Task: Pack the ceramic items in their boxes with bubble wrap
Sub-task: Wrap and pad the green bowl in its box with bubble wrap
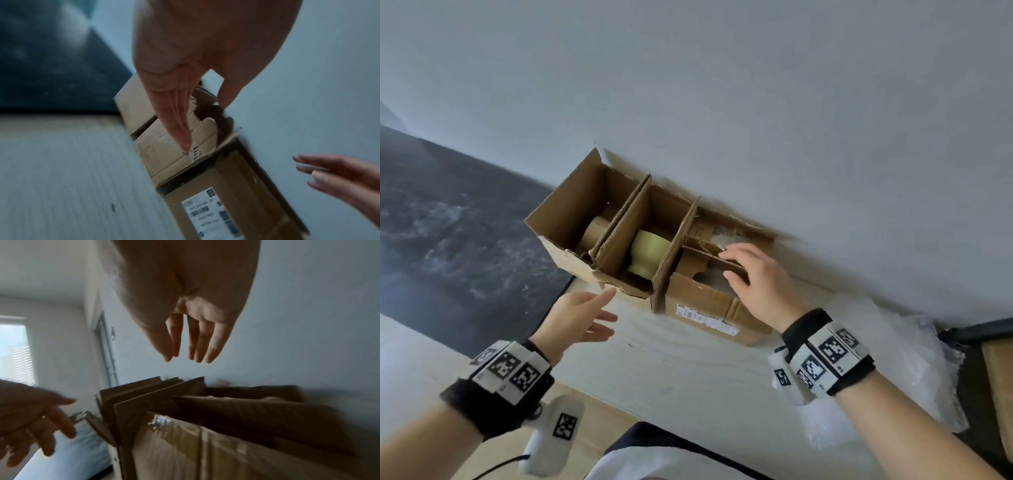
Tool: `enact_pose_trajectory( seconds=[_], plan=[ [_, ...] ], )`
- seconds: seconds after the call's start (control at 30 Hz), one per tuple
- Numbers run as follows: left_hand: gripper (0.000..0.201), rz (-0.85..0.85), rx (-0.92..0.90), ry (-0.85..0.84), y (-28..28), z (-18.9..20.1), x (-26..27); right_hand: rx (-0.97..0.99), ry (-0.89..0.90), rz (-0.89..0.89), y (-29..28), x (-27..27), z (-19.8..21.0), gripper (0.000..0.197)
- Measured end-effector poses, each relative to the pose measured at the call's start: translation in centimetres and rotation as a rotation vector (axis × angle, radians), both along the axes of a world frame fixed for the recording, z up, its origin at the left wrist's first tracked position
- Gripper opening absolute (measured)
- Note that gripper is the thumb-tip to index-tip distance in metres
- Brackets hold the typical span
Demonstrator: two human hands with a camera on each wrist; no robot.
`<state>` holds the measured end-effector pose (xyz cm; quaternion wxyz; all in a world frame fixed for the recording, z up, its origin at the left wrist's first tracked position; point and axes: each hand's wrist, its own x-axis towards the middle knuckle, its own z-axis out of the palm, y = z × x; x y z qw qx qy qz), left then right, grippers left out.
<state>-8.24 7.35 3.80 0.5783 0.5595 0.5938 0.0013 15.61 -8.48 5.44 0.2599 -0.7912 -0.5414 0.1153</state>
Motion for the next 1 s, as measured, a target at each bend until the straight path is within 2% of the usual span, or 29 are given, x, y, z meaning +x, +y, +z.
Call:
enact_pose_trajectory(
  seconds=[0.07, 0.13, 0.2, 0.27, 0.4, 0.57, 0.7, 0.77, 0.87, 1.0],
  plan=[
    [0.056, 0.139, -0.196, -0.067, 1.3, 0.0, 1.2, -0.047, -0.109, 0.12, 3.6, -1.3, -0.3, 0.035],
    [0.058, 0.228, -0.238, -0.125, 1.9, -0.4, 2.5, -0.093, -0.232, 0.221, 6.6, -2.3, -0.8, 0.041],
    [0.046, 0.31, -0.264, -0.187, 2.2, -0.8, 3.4, -0.153, -0.349, 0.315, 8.8, -2.6, -1.3, 0.043],
    [0.03, 0.359, -0.298, -0.265, 2.4, -1.4, 3.7, -0.23, -0.469, 0.399, 10.1, -2.4, -1.9, 0.036],
    [0.014, 0.411, -0.291, -0.296, 2.3, -2.7, 3.2, -0.273, -0.597, 0.472, 11.0, -1.8, -2.6, 0.026],
    [0.006, 0.455, -0.322, -0.377, 1.4, -3.7, 1.9, -0.232, -0.533, 0.413, 11.5, -0.8, -3.3, 0.031],
    [0.015, 0.44, -0.361, -0.465, 0.6, -3.8, 0.0, -0.113, -0.175, 0.231, 11.9, 0.6, -3.2, 0.036],
    [0.015, 0.42, -0.367, -0.466, 0.3, -3.5, -1.2, -0.119, -0.076, 0.146, 12.5, 1.0, -3.1, 0.033],
    [0.016, 0.404, -0.373, -0.448, -0.2, -2.9, -2.8, -0.177, -0.098, 0.1, 13.9, 1.4, -2.8, 0.029],
    [0.02, 0.393, -0.362, -0.428, -0.7, -2.3, -4.8, -0.35, -0.239, 0.105, 16.0, 1.4, -2.3, 0.048]
  ],
)
